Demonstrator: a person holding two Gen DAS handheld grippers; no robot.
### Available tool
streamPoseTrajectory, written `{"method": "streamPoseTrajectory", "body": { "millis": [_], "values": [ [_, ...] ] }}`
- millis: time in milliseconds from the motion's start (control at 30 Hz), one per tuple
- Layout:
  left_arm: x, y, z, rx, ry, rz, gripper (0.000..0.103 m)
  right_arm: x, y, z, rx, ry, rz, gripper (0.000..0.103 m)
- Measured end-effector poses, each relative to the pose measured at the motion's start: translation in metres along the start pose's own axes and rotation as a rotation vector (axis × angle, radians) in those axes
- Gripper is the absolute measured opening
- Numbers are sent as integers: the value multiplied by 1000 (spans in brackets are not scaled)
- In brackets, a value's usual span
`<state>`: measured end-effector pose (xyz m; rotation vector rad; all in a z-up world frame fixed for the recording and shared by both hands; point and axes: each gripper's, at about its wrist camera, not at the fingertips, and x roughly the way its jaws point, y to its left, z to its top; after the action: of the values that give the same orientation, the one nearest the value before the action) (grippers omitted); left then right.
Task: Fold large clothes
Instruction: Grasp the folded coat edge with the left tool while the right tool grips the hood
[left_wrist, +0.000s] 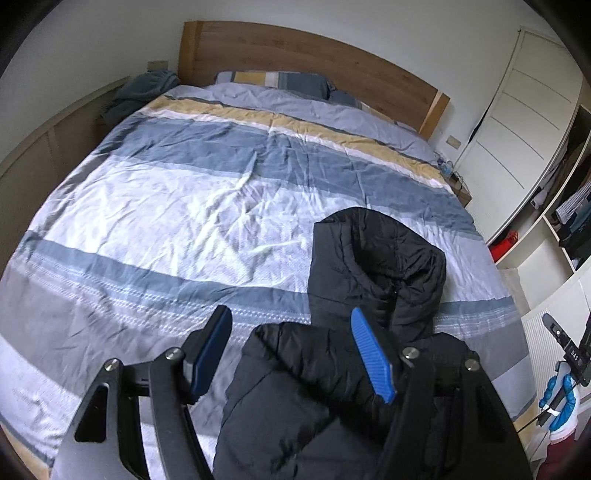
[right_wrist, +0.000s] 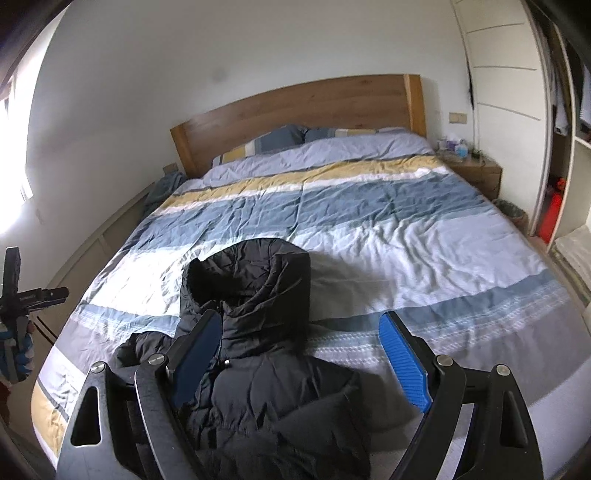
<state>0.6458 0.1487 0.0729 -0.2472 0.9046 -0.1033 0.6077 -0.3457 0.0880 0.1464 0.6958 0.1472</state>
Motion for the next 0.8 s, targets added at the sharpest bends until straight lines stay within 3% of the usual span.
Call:
{"method": "streamPoseTrajectory", "body": {
  "millis": [500,800],
  "values": [
    [138,-13,33,-15,46,-74,66,150,8,28,37,72,51,91],
    [206,-14,42,-85,56,-173,66,221,7,28,68,100,77,92]
  ]
}}
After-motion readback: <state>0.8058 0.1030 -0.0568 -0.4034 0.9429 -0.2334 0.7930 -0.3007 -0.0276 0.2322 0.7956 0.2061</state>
